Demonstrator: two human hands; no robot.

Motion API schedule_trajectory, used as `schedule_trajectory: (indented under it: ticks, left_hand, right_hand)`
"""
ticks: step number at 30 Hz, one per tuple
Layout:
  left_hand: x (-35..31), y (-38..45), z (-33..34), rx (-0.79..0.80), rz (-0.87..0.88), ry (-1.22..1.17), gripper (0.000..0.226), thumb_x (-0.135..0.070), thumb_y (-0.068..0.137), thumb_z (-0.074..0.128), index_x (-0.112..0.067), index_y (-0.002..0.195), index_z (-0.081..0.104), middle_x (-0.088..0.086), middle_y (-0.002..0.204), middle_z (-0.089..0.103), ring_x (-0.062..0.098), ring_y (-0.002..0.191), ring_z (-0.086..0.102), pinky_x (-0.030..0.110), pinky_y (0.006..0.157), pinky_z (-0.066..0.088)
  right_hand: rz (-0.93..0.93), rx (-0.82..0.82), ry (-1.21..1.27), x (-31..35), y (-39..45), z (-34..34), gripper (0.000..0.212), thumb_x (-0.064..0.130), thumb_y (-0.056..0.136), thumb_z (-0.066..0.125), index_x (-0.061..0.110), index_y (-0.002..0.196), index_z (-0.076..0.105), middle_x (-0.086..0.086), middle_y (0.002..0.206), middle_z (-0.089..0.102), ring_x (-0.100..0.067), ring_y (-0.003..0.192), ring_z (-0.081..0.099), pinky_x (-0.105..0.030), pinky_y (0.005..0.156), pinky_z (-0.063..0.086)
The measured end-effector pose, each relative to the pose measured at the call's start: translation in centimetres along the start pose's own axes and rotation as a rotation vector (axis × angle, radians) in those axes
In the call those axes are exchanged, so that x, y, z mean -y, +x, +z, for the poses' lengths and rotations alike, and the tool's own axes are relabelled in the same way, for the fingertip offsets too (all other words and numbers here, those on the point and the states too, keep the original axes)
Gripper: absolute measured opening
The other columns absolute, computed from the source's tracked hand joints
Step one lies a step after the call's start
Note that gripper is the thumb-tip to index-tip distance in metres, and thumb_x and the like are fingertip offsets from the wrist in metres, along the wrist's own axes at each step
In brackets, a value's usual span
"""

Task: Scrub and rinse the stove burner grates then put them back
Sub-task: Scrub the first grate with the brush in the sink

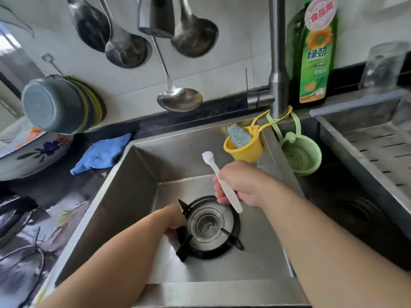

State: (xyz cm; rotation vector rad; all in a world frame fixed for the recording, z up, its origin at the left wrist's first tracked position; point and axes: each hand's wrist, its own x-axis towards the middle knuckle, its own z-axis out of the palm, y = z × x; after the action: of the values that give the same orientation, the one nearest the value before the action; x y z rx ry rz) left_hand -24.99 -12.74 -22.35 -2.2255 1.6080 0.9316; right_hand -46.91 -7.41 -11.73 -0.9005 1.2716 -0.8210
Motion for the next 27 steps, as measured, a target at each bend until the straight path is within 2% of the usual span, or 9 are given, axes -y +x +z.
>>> schedule_trajectory:
  ticks: [2, 4, 8, 11, 14, 17, 21, 24, 27]
  left_hand:
    - [-0.3, -0.5, 0.4, -0.02, -0.025, -0.023, 0.02, -0.014, 0.084, 0.063, -0.002, 0.099, 0.067, 0.011, 0.079, 0.068, 0.026, 0.062, 0.072, 0.035, 0.053, 0.061]
    - [-0.3, -0.6, 0.3, -0.022, -0.067, -0.137, 0.018, -0.01, 0.086, 0.06, 0.002, 0.098, 0.067, 0.013, 0.07, 0.067, 0.025, 0.049, 0.066, 0.032, 0.045, 0.057]
    - [-0.9, -0.8, -1.5, 0.098, -0.148, -0.575, 0.009, 0.005, 0.095, 0.046, -0.002, 0.091, 0.049, 0.01, 0.051, 0.053, 0.022, 0.046, 0.054, 0.03, 0.049, 0.053]
    - [-1.7, -2.5, -3.5, 0.21, -0.101, -0.709, 0.015, 0.004, 0.1, 0.044, -0.006, 0.089, 0.047, 0.01, 0.06, 0.05, 0.022, 0.05, 0.054, 0.031, 0.053, 0.053]
    - [-2.5, -5.4, -5.2, 0.266, -0.001, -0.82, 0.018, -0.008, 0.106, 0.047, -0.01, 0.089, 0.052, 0.006, 0.073, 0.056, 0.016, 0.052, 0.066, 0.033, 0.06, 0.056]
    - [-3.2, -8.1, -5.3, 0.267, 0.119, -0.93, 0.012, -0.01, 0.108, 0.044, -0.011, 0.099, 0.053, 0.005, 0.081, 0.063, 0.017, 0.068, 0.071, 0.034, 0.061, 0.056]
    - [-3.5, -10.6, -4.2, 0.344, 0.195, -1.215, 0.025, -0.005, 0.108, 0.035, 0.0, 0.093, 0.054, 0.012, 0.071, 0.058, 0.026, 0.066, 0.06, 0.044, 0.073, 0.057]
    - [-3.6, -10.2, -3.8, 0.312, 0.227, -1.232, 0.027, -0.003, 0.108, 0.033, -0.001, 0.087, 0.05, 0.011, 0.069, 0.048, 0.025, 0.062, 0.049, 0.046, 0.076, 0.057]
    - [-3.6, -10.0, -4.1, 0.281, 0.241, -1.18, 0.016, -0.001, 0.106, 0.034, -0.002, 0.099, 0.049, 0.01, 0.069, 0.048, 0.022, 0.059, 0.048, 0.043, 0.069, 0.058]
  right_hand:
    - [-0.009, -0.008, -0.01, 0.0, 0.1, -0.1, 0.02, 0.001, 0.096, 0.039, 0.003, 0.087, 0.057, -0.013, 0.072, 0.054, -0.022, 0.056, 0.058, -0.025, 0.047, 0.051]
    - [-0.003, -0.02, -0.034, 0.0, 0.0, 0.1, 0.02, 0.001, 0.094, 0.038, 0.002, 0.088, 0.057, -0.014, 0.07, 0.056, -0.021, 0.053, 0.059, -0.024, 0.045, 0.043]
    - [-0.003, -0.054, -0.063, 0.1, 0.1, 0.0, 0.02, 0.001, 0.092, 0.04, 0.003, 0.085, 0.058, -0.012, 0.068, 0.059, -0.02, 0.053, 0.052, -0.025, 0.046, 0.033]
    - [-0.003, -0.09, -0.084, 0.2, 0.1, -0.2, 0.017, 0.003, 0.094, 0.043, 0.004, 0.09, 0.059, -0.01, 0.072, 0.058, -0.017, 0.05, 0.047, -0.025, 0.045, 0.03]
    - [-0.042, -0.123, -0.123, 0.3, -0.1, -0.1, 0.013, 0.01, 0.097, 0.05, 0.007, 0.092, 0.061, -0.009, 0.071, 0.059, -0.016, 0.051, 0.045, -0.024, 0.045, 0.029]
    - [-0.127, -0.134, -0.185, 0.4, -0.5, 0.1, 0.021, 0.025, 0.104, 0.045, 0.015, 0.103, 0.064, -0.005, 0.072, 0.057, -0.016, 0.055, 0.044, -0.026, 0.047, 0.031]
    - [-0.244, -0.14, -0.325, 0.4, -0.9, 0.2, 0.023, 0.032, 0.104, 0.048, 0.025, 0.11, 0.069, 0.003, 0.077, 0.054, -0.012, 0.067, 0.046, -0.025, 0.06, 0.036]
    - [-0.306, -0.173, -0.421, 0.0, -0.5, 0.2, 0.017, 0.03, 0.101, 0.058, 0.018, 0.103, 0.07, 0.01, 0.076, 0.056, -0.009, 0.071, 0.05, -0.023, 0.065, 0.038]
    - [-0.325, -0.205, -0.571, -0.4, -0.2, 0.4, 0.017, 0.027, 0.1, 0.058, 0.015, 0.092, 0.067, -0.002, 0.079, 0.065, -0.015, 0.07, 0.056, -0.028, 0.063, 0.044]
